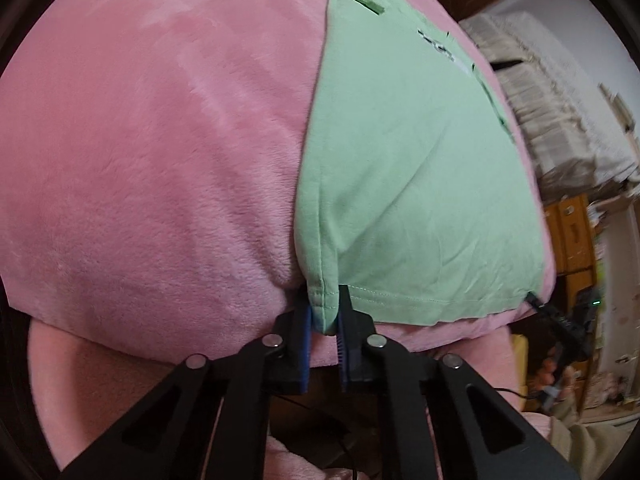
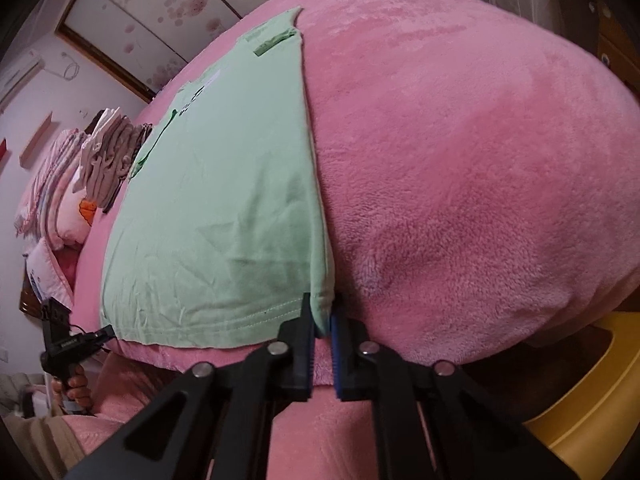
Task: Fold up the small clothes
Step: 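Lift the held hem and fold it toward the collar with both tools, release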
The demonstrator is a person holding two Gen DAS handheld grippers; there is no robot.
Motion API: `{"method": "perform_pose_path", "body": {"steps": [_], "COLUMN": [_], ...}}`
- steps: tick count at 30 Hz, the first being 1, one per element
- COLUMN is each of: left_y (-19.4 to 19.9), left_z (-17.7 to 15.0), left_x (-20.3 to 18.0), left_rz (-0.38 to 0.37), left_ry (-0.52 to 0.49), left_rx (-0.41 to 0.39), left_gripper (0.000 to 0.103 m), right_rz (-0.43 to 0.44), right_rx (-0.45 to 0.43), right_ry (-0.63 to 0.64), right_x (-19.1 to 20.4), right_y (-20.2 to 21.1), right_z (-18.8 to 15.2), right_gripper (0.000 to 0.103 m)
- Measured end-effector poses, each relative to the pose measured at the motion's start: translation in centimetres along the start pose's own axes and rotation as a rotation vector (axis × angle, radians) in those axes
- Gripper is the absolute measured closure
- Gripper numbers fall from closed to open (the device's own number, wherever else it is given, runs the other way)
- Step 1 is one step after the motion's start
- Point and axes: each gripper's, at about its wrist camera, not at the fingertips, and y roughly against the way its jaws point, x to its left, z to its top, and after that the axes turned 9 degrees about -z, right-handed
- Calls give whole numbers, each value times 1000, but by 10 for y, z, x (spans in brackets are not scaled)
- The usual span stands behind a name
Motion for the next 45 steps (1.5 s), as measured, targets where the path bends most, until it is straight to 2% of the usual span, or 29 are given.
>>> {"method": "perform_pose_path", "body": {"steps": [2, 5, 9, 15, 20, 23, 28, 32, 36, 41, 45], "left_y": [1, 6, 25, 58, 82, 91, 104, 100, 74, 27, -15], "left_z": [2, 5, 11, 25, 50, 74, 139, 201, 274, 354, 403], "left_x": [-9, -16, -19, -36, -59, -73, -95, -101, -113, -119, -109], "left_rz": [45, 65, 15, -10, -58, -93, -86, -72, -45, -13, 27], "left_ry": [-8, 11, 89, 114, 137, 154, 150, 161, 166, 185, 206], "left_rx": [7, -6, -81, -156, -221, -253, -339, -384, -397, -402, -376], "left_gripper": [97, 99, 99, 99, 99, 99, 99, 99, 99, 99, 99], "right_rz": [-21, -27, -7, 54, 129, 152, 179, 153, 122, 63, 24], "right_rx": [-20, -56, -86, -145, -239, -292, -367, -408, -396, -377, -336], "right_ry": [28, 52, 43, 51, 53, 59, 26, -5, -62, -113, -167], "right_x": [6, 12, 14, 27, 46, 58, 69, 76, 83, 87, 84], "right_y": [5, 17, 31, 57, 86, 99, 109, 99, 59, 6, -48], "right_z": [0, 2, 8, 22, 48, 76, 144, 201, 269, 330, 375], "right_gripper": [100, 100, 100, 100, 100, 100, 100, 100, 100, 100, 100]}}
